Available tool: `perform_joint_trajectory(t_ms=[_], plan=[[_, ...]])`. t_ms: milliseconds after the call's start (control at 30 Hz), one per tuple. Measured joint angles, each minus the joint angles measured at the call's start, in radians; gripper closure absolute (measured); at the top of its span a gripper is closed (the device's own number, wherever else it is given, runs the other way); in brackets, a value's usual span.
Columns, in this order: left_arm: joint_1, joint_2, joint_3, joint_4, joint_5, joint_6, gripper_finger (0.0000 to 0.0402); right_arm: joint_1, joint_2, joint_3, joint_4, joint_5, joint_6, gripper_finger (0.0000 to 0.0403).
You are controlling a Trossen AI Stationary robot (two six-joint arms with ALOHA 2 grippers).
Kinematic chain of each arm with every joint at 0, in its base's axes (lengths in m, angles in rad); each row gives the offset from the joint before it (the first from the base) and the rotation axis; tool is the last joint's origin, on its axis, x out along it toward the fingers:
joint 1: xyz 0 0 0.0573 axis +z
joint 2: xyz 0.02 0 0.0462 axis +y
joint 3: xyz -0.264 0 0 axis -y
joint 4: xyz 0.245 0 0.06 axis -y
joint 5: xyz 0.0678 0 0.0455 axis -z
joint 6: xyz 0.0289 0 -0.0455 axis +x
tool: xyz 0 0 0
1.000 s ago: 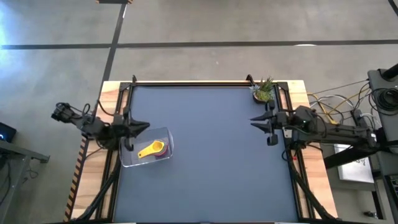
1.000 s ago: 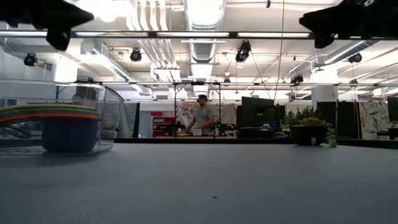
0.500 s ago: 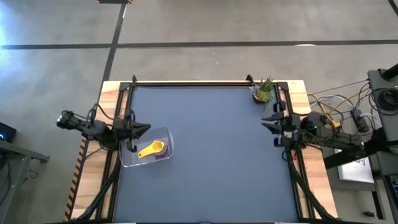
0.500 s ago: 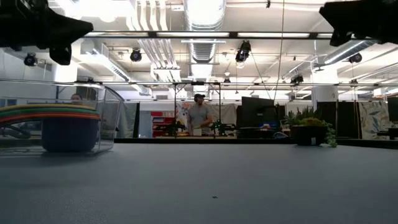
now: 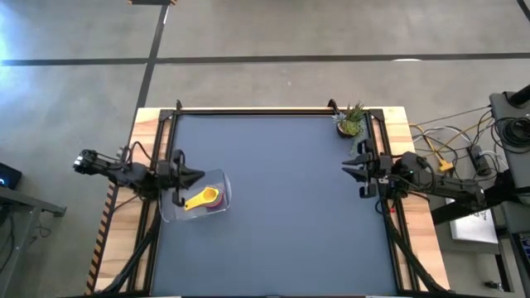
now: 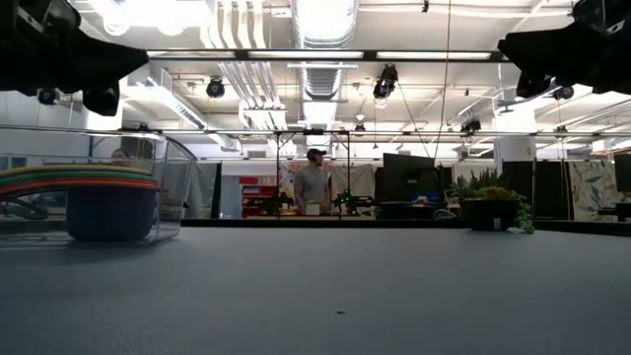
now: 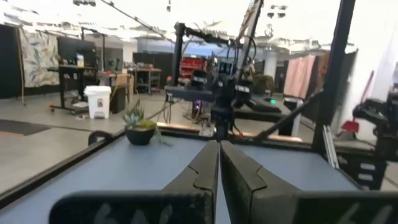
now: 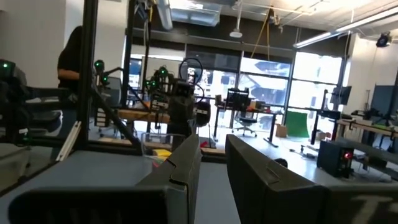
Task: Nest measuring cups in basket
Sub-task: Return to Home Position
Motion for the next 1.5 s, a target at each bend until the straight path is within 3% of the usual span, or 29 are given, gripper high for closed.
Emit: perform_joint_trajectory(t_ms=[367, 667, 1033, 1133, 1433, 1500], plan=[[0.0, -0.002, 0.005, -0.01, 0.047, 0.044, 0.0402, 0.0, -0.015, 0.0, 0.013, -0.003, 0.022, 0.0338], [0.0, -0.002, 0.005, -0.028, -0.008, 0.059, 0.0401, 0.0, -0.015, 0.001, -0.079, -0.009, 0.039, 0.0385], [-0.001, -0.002, 0.0, -0.098, 0.098, -0.154, 0.0401, 0.0, -0.014, -0.001, -0.165, -0.008, 0.03, 0.0394], [-0.001, 0.0, 0.0, -0.102, 0.149, -0.172, 0.0401, 0.0, -0.014, -0.001, -0.205, 0.003, 0.0, 0.0394], [-0.002, -0.002, 0.0, -0.088, 0.15, -0.182, 0.0401, 0.0, -0.012, -0.001, -0.205, 0.016, -0.006, 0.0394], [-0.002, -0.002, 0.0, -0.089, 0.15, -0.173, 0.0401, 0.0, -0.013, -0.002, -0.206, 0.067, -0.006, 0.0394]])
